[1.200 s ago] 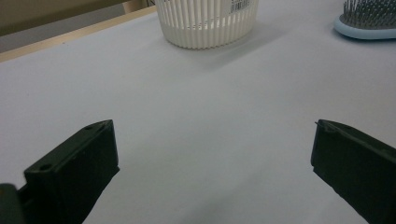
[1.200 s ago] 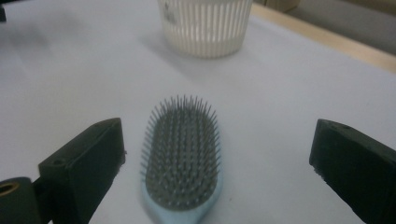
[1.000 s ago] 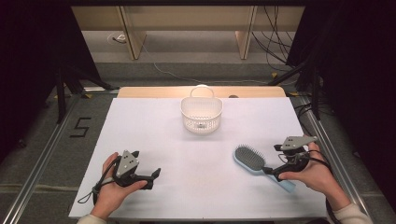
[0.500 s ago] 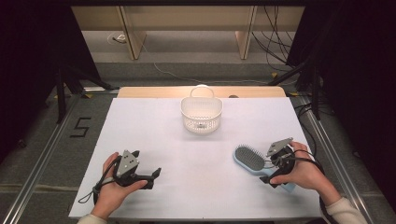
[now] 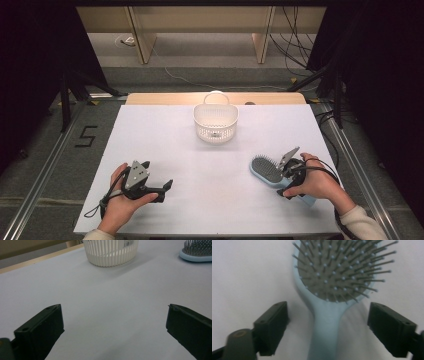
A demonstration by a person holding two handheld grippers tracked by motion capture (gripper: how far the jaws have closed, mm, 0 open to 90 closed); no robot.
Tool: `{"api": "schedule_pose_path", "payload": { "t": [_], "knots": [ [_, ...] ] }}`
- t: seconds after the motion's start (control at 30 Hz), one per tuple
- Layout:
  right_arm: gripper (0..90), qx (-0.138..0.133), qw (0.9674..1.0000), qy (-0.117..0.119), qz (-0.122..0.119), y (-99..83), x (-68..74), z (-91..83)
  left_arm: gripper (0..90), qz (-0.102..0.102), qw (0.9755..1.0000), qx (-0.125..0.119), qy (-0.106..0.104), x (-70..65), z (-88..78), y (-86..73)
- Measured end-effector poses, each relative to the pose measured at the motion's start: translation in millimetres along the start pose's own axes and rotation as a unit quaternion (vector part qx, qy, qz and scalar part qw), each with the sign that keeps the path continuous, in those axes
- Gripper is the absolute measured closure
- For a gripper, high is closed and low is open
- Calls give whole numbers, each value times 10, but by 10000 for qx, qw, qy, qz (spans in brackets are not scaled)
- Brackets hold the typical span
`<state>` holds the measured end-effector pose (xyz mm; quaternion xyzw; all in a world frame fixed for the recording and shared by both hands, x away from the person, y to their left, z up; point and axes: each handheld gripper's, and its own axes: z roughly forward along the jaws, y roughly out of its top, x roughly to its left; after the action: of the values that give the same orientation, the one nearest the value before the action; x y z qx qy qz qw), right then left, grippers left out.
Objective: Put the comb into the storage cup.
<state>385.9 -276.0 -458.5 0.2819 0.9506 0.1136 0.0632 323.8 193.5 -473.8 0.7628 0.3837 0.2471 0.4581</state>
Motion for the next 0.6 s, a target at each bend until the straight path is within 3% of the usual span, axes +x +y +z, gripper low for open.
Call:
{"api": "schedule_pose_path", "payload": {
  "t": [0.27, 0.43, 0.6],
  "knots": [
    [221, 276, 9995, 81, 85, 69, -7, 21, 7, -5, 10000, -6, -3, -1, 1, 1],
    [305, 497, 9986, 151, 139, 141, 5, 22, 8, -10, 10000, -7, 1, -4, 1, 4],
    [332, 627, 9978, 150, 176, 176, 1, 20, 9, -11, 10000, -12, -2, -3, 1, 4]
  ]
}}
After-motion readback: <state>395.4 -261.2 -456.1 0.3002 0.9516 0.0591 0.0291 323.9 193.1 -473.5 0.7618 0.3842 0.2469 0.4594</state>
